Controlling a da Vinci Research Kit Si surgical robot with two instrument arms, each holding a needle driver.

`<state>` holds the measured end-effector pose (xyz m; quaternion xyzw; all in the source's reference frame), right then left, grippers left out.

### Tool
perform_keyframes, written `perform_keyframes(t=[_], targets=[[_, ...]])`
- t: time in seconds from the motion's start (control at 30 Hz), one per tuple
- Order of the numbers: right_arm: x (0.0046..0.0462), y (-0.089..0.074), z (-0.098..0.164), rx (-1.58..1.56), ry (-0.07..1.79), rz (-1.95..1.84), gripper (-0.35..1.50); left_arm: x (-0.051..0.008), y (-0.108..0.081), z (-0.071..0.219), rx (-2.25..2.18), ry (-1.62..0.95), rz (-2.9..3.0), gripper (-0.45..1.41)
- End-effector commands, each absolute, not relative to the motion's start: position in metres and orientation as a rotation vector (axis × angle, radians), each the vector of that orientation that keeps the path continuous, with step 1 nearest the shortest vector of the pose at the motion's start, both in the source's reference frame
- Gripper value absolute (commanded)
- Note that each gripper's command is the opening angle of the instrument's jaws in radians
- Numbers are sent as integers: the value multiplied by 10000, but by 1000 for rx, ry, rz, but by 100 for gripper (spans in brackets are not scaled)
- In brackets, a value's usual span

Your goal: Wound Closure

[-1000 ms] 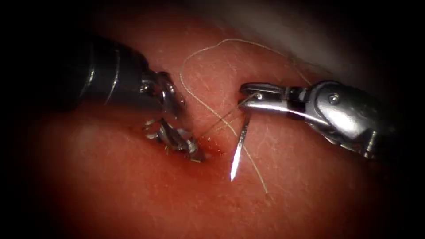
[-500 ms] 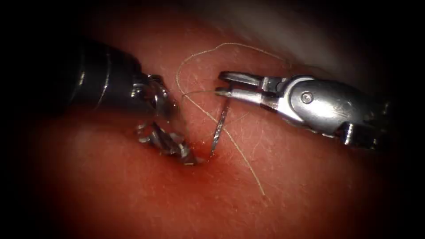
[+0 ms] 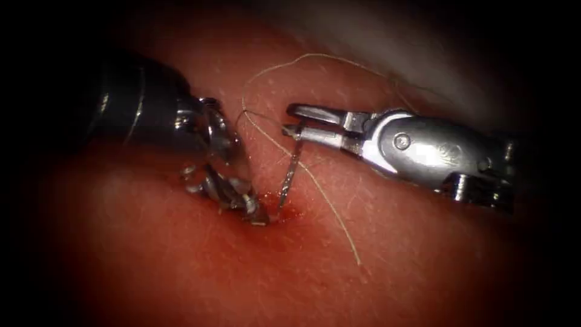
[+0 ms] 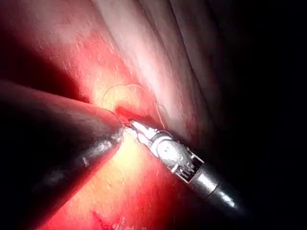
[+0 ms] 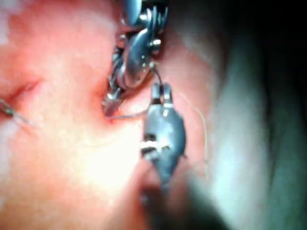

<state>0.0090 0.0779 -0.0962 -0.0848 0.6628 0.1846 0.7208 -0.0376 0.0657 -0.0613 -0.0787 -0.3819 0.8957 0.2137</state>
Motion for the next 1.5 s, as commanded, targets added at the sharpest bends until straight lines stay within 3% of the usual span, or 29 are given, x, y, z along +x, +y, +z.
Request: perform_keyframes(t=[0.03, 1.03, 1.5], targets=[[99, 779, -958, -186, 1465, 403, -35, -380, 655, -609, -226, -1058, 2485, -35], [92, 774, -936, -88, 1472, 414, -35, -406, 631, -671, -364, -947, 2468, -35], [88, 777, -937, 6, 1451, 295, -35, -391, 622, -651, -397, -935, 2480, -35]])
